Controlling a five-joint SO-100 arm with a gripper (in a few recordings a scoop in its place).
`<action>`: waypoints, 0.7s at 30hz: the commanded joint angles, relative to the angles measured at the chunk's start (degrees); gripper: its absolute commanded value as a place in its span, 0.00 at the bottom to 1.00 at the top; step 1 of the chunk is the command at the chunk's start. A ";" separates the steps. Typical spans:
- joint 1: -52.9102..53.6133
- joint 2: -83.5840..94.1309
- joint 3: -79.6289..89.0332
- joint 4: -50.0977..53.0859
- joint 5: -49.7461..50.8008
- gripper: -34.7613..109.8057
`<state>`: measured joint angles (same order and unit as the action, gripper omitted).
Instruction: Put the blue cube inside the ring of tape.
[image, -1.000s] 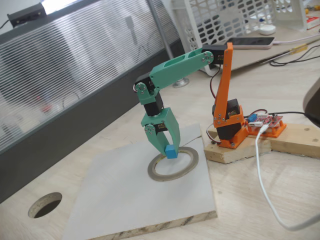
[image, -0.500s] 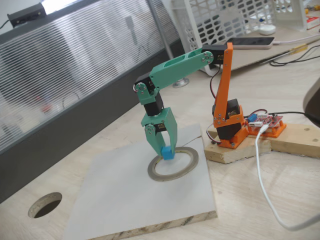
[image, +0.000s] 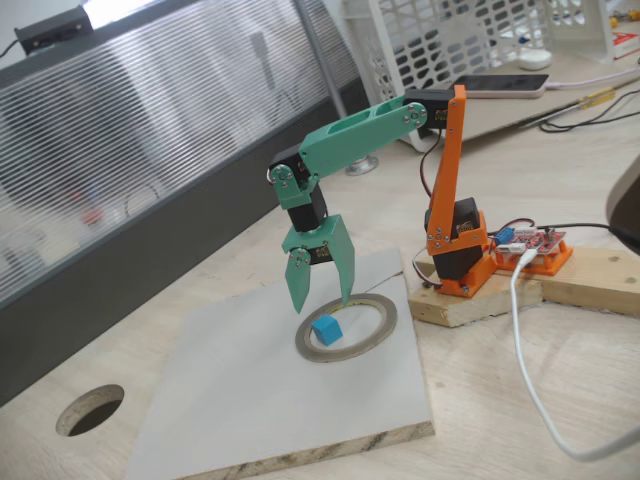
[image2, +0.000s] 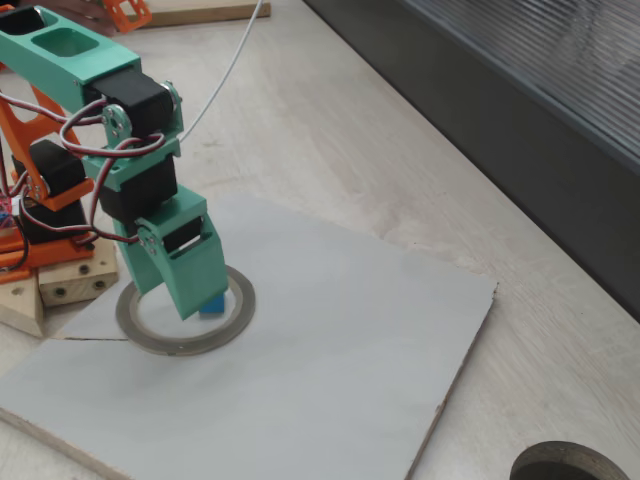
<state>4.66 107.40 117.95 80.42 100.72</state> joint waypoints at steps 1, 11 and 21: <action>0.53 1.76 0.35 0.62 0.35 0.58; 0.53 1.93 -0.62 8.00 0.26 0.58; 0.62 8.61 -9.05 10.81 0.35 0.58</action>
<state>4.66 112.41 113.29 90.53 100.72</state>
